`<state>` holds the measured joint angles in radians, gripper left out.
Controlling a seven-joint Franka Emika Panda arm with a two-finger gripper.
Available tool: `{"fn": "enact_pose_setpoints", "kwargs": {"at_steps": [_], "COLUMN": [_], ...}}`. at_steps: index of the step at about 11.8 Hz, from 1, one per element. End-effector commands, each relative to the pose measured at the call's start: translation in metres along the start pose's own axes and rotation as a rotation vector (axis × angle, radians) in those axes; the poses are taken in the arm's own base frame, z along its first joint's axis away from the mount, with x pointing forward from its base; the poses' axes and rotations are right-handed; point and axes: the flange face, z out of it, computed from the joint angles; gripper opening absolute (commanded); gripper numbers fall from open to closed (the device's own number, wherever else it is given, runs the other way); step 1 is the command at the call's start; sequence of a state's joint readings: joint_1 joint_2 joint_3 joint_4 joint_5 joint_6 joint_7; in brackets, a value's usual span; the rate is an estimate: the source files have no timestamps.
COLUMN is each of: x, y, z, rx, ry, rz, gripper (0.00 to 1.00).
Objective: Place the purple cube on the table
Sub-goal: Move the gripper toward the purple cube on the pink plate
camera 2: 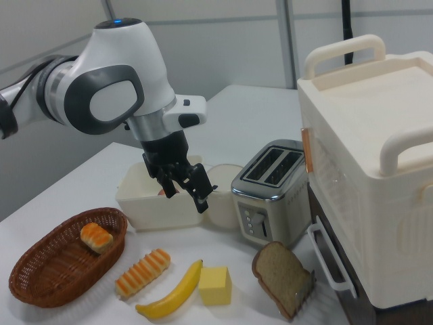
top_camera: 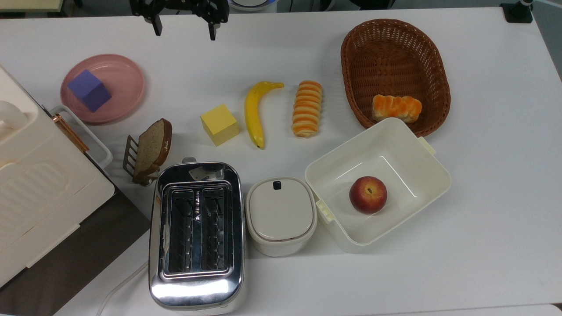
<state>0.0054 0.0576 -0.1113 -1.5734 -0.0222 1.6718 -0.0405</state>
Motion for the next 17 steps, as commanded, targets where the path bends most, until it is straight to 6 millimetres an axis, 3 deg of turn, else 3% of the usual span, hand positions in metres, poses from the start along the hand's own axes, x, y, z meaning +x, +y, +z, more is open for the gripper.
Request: {"fn": "enact_pose_setpoints", "kwargs": {"at_steps": [1,4,5,7,10,13,15,17], "x": [-0.007,-0.012,-0.02,-0.027,-0.035,-0.015,-0.015,-0.015], "y": [0.004,0.036,0.071,0.109,0.185,0.229,0.255,0.265], "z": [-0.01,-0.006,-0.01,0.007,0.082,0.159,0.182,0.198], "rx": [0.023,0.022,0.026,0.033,0.027,-0.008,-0.032,-0.041], "ry": [0.003,-0.013,-0.006,-0.035,-0.101,-0.076,-0.048,-0.048], "rz": [-0.026,0.002,0.078,0.163,0.313,0.422,0.49,0.504], "gripper": [1.0,1.0,1.0,1.0,1.0,1.0,1.0,1.0]}}
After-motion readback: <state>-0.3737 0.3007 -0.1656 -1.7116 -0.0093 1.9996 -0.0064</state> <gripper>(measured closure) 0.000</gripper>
